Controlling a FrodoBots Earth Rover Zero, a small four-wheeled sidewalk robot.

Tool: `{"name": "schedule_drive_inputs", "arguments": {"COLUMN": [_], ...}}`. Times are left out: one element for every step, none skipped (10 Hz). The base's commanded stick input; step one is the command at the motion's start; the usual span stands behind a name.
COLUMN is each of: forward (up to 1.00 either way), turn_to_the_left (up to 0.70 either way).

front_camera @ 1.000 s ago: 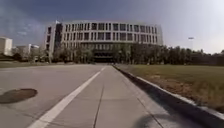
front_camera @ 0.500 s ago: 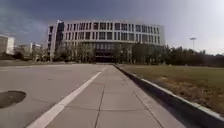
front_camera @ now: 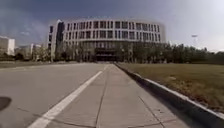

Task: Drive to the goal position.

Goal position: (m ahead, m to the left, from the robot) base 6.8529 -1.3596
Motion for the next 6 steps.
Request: {"name": "schedule_drive_inputs", "arguments": {"forward": [0.70,0.70,0.70,0.70,0.70,0.70], "turn_to_the_left": [0.00,0.00,0.00,0.00,-0.01,-0.19]}}
